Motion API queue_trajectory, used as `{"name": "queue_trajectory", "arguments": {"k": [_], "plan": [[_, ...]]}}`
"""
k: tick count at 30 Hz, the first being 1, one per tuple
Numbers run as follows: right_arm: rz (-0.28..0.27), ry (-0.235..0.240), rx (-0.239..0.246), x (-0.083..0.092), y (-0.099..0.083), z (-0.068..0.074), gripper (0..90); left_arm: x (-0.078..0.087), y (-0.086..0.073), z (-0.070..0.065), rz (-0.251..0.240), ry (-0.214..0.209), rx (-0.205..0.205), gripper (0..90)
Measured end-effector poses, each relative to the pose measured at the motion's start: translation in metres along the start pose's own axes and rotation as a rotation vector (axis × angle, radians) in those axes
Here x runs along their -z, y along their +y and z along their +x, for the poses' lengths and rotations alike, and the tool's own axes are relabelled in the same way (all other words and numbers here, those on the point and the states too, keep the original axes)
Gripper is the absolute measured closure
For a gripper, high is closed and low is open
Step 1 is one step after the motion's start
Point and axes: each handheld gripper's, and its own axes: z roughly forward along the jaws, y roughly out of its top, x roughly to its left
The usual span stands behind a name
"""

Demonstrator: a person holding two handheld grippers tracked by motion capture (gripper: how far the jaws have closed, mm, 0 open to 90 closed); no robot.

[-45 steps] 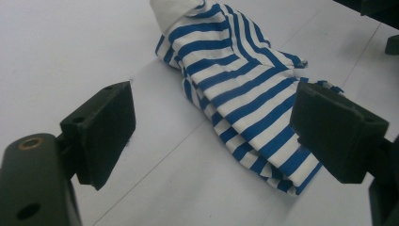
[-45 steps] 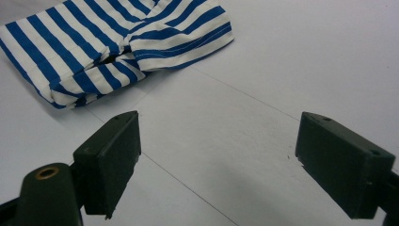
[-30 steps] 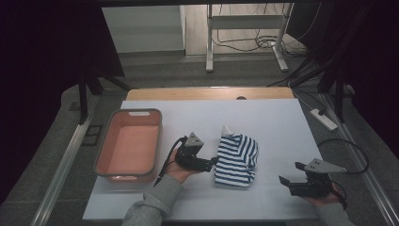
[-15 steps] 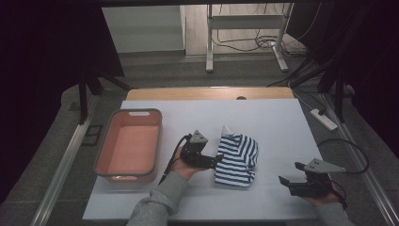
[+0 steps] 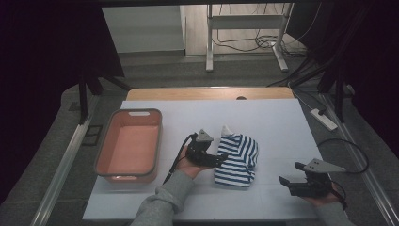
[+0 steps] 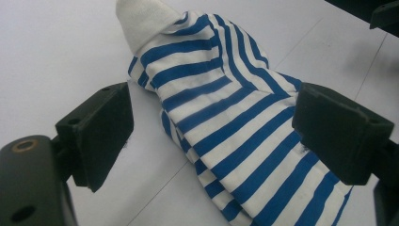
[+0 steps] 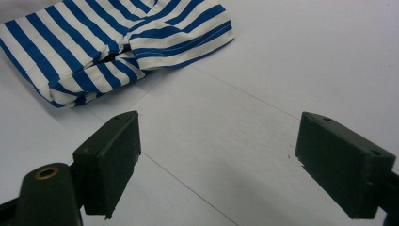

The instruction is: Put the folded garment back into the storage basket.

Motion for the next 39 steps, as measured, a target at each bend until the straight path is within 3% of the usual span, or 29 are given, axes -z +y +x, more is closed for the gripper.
{"name": "queue_trajectory", "arguments": {"k": [20,31,39], "plan": [[0.01,0.004,0.003,-0.002,-0.001,0.001,15.3,-0.035,0.001,0.006,0.048,0.014,0.018,14.0],[0.007,0.006,-0.004,-0.001,-0.001,0.0,15.3,-0.046,0.005,0.01,0.062,0.021,0.029,14.0],[0.025,0.01,0.017,-0.005,-0.001,0.004,15.3,-0.057,0.006,0.01,0.078,0.025,0.038,14.0]]}}
